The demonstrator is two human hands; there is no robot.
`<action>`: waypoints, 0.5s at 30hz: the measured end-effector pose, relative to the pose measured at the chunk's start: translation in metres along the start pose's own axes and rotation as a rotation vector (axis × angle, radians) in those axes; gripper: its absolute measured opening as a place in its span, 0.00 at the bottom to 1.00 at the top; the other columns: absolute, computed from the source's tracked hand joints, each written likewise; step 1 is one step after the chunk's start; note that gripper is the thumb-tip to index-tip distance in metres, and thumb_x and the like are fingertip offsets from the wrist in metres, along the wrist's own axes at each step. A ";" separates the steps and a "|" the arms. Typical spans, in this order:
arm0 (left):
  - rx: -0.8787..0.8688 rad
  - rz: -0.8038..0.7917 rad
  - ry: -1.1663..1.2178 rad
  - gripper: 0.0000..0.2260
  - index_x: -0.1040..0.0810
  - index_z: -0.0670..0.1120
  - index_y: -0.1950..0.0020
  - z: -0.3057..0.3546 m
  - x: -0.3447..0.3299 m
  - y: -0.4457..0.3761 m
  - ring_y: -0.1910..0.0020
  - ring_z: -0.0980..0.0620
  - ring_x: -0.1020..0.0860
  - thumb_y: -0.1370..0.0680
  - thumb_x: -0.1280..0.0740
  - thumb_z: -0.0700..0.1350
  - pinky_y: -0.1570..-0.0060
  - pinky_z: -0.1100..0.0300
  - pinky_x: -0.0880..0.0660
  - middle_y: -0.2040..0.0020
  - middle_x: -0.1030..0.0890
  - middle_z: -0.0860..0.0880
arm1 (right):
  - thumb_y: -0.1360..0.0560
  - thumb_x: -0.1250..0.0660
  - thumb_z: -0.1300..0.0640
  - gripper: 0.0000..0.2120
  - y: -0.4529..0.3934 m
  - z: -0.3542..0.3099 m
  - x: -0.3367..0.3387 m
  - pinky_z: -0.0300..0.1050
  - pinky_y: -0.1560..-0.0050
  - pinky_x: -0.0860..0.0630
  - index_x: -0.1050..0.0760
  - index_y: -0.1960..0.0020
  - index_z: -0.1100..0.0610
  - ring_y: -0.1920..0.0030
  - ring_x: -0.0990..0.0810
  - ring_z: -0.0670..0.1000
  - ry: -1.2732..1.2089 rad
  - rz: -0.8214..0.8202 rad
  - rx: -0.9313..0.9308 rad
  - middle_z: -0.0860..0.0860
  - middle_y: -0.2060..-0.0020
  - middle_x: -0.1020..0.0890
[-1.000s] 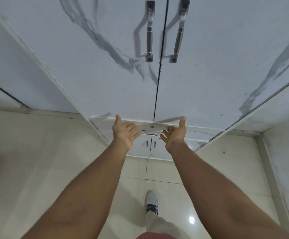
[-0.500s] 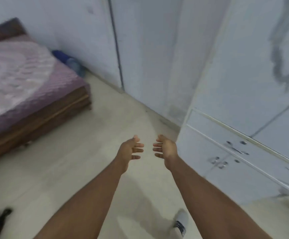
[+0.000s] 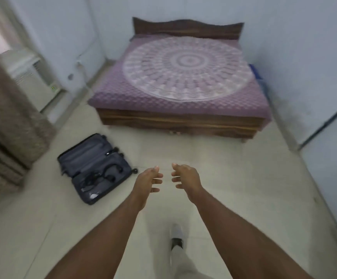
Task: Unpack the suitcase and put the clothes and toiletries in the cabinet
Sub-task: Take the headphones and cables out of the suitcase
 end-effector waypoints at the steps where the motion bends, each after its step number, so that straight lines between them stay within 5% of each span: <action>1: 0.011 0.049 0.014 0.16 0.19 0.49 0.38 0.001 0.029 -0.016 0.43 0.45 0.17 0.17 0.36 0.57 0.46 0.46 0.19 0.42 0.15 0.47 | 0.22 0.30 0.44 0.15 -0.022 -0.010 -0.031 0.51 0.55 0.20 0.18 0.49 0.56 0.56 0.15 0.54 0.030 -0.037 0.004 0.56 0.51 0.14; 10: 0.179 0.376 0.204 0.10 0.22 0.51 0.40 0.019 0.235 -0.146 0.40 0.44 0.19 0.16 0.35 0.54 0.43 0.45 0.21 0.40 0.17 0.44 | 0.24 0.30 0.44 0.13 -0.200 -0.089 -0.283 0.55 0.52 0.17 0.17 0.51 0.54 0.51 0.14 0.57 0.247 -0.360 -0.015 0.54 0.54 0.13; 15: 0.242 0.473 0.297 0.12 0.22 0.49 0.37 0.020 0.328 -0.207 0.40 0.44 0.19 0.16 0.36 0.53 0.40 0.44 0.22 0.40 0.17 0.45 | 0.20 0.29 0.49 0.10 -0.269 -0.110 -0.390 0.49 0.57 0.22 0.19 0.53 0.55 0.59 0.18 0.53 0.342 -0.459 -0.043 0.55 0.57 0.15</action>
Point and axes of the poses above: each hand's wrist, its own y-axis away from the middle knuckle, its own x-axis out of the back of the hand, z = x × y, the point moved 9 cm from there along -y, towards the middle knuckle
